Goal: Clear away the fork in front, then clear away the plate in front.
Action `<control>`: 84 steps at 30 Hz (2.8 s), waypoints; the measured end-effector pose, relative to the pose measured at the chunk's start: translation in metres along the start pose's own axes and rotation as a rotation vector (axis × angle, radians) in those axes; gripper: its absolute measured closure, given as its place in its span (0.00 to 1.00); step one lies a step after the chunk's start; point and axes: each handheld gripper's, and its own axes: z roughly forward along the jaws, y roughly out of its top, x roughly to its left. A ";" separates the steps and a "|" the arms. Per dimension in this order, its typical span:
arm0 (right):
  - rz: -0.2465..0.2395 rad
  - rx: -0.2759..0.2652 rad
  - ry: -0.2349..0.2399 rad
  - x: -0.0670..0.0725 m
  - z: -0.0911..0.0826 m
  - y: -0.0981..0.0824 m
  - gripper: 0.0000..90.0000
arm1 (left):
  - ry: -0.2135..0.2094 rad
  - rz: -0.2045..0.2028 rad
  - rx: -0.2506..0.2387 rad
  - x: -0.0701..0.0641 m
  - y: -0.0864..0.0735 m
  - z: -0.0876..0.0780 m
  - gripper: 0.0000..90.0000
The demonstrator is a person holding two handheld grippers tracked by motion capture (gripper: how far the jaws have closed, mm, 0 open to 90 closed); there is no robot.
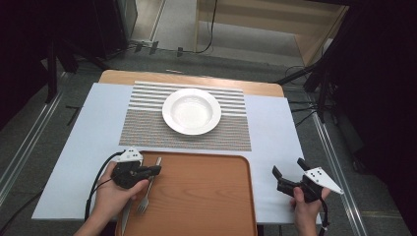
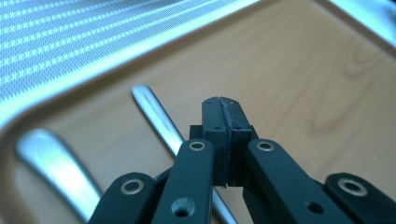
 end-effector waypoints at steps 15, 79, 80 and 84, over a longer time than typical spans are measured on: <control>0.000 0.003 0.000 0.000 0.000 0.000 0.00 | 0.029 -0.046 0.062 0.010 0.004 0.007 0.98; -0.010 -0.006 0.009 0.001 0.002 -0.001 0.00 | -0.057 -0.010 -0.221 0.030 0.036 -0.037 0.00; -0.009 -0.007 0.009 0.001 0.002 -0.001 0.00 | -0.057 -0.010 -0.221 0.030 0.036 -0.037 0.00; -0.009 -0.008 0.012 0.001 0.002 -0.001 0.00 | -0.055 -0.006 -0.222 0.033 0.046 -0.033 0.00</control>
